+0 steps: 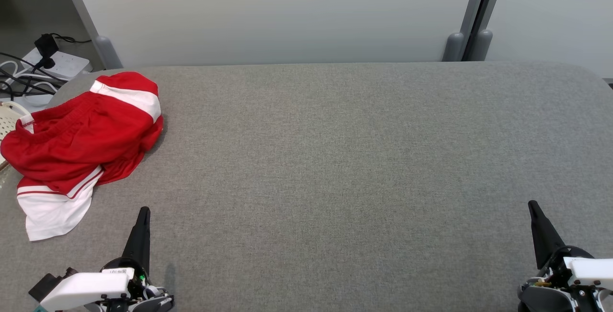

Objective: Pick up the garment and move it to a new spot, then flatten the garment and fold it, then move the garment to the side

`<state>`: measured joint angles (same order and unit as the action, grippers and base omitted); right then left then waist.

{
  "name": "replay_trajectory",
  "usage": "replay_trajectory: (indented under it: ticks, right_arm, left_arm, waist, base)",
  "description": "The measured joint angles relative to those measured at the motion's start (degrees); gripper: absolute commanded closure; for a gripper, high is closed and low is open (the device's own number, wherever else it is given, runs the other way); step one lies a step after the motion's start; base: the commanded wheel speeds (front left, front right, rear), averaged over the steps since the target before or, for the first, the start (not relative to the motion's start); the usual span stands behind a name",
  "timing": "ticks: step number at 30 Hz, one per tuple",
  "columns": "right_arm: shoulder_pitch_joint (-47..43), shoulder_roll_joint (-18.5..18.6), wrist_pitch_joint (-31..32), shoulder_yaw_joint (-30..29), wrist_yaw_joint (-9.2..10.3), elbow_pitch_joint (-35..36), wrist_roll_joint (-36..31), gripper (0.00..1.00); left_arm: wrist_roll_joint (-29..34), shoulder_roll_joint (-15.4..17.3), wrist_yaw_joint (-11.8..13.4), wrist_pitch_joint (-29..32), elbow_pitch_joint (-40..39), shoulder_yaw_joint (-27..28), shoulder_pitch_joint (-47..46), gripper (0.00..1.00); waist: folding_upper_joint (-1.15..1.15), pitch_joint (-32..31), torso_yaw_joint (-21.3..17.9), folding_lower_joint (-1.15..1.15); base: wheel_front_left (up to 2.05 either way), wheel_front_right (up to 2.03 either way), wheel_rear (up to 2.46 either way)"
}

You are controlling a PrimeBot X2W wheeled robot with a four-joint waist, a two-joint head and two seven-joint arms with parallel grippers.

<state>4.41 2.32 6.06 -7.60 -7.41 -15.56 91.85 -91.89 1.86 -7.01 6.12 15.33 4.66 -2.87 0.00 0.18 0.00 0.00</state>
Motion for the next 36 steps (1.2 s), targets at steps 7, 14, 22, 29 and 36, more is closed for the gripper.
replay_trajectory:
  ticks: [7,14,22,29,36]
  right_arm:
    - [-1.9,-1.0,0.0,0.4,0.00,-2.9,0.0,0.00]
    - [-3.7,-1.8,-0.2,1.0,0.01,-4.4,0.0,0.00]
    - [-3.5,-1.7,-1.6,2.3,0.01,-4.1,-0.7,0.00]
    - [-2.9,-1.2,-2.8,3.2,0.01,-4.1,-4.4,0.00]
    - [-2.6,-1.2,-4.0,4.2,0.01,-3.9,-10.7,0.00]
  left_arm:
    - [0.0,-1.2,0.0,0.0,2.9,-0.2,2.4,0.00]
    - [0.0,-1.7,0.1,-0.4,4.5,-0.8,4.3,0.00]
    - [0.8,-1.5,0.1,-1.9,3.7,-1.8,4.2,0.00]
    - [5.1,-1.3,0.1,-3.2,2.9,-2.1,4.1,0.00]
    - [11.9,-1.3,0.1,-4.2,1.9,-2.2,3.6,0.00]
  waist:
    - [0.00,0.0,0.0,0.00]
    - [0.00,-0.1,0.0,0.03]
    - [0.00,-0.3,-0.1,0.02]
    - [0.00,-0.4,-0.2,0.02]
    - [0.00,-0.6,-0.3,0.01]
  base:
    - [0.00,0.00,0.00]
    - [0.00,0.00,0.00]
    - [0.00,0.00,0.00]
    - [0.00,0.00,0.00]
    - [0.00,0.00,0.00]
